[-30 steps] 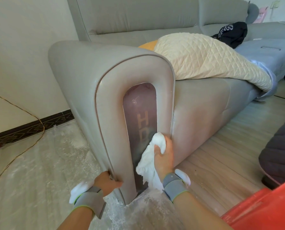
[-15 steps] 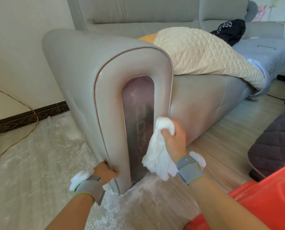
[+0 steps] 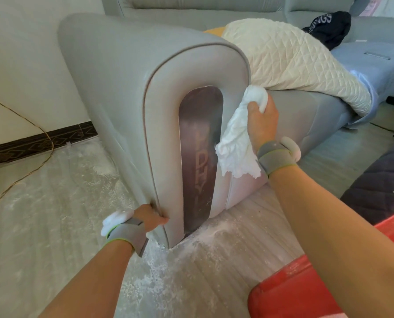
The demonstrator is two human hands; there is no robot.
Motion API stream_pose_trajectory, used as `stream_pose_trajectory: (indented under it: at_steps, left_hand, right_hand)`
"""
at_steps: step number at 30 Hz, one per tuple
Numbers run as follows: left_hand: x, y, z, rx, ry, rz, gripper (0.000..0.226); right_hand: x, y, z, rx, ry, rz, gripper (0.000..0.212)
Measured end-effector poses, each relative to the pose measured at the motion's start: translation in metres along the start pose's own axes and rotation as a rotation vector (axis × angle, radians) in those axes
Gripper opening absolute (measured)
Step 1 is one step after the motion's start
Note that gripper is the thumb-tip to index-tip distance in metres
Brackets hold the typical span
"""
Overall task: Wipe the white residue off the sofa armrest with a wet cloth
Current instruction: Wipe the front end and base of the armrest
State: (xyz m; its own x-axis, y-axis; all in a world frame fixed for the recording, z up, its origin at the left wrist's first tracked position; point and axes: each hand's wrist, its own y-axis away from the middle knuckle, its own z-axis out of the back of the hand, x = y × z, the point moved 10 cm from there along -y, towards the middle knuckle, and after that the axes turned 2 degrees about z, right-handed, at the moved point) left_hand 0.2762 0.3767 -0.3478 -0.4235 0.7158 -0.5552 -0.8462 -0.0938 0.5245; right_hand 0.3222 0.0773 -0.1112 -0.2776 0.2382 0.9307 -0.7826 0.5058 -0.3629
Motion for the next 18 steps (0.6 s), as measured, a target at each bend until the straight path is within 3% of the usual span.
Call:
stream_pose_trajectory:
  at_steps: [5, 8, 10, 13, 18]
  left_hand:
    - [-0.001, -0.002, -0.003, 0.041, 0.006, -0.019, 0.049]
    - [0.000, -0.002, -0.009, 0.038, 0.017, -0.024, 0.052]
    - [0.008, -0.003, -0.014, 0.064, 0.011, -0.006, 0.062]
    - [0.030, -0.004, -0.022, 0.116, 0.045, 0.066, 0.077]
    - [0.040, -0.009, -0.031, 0.092, -0.007, 0.026, 0.072]
  right_hand:
    - [-0.032, 0.020, 0.001, 0.124, 0.160, -0.059, 0.040]
    - [-0.057, 0.064, -0.025, 0.413, 0.369, -0.010, 0.031]
    - [-0.085, 0.097, -0.038, 0.536, 0.396, -0.079, 0.030]
    - [-0.138, 0.129, -0.030, 0.468, 0.386, -0.274, 0.030]
    - [-0.215, 0.170, -0.009, 0.218, 0.227, -0.619, 0.037]
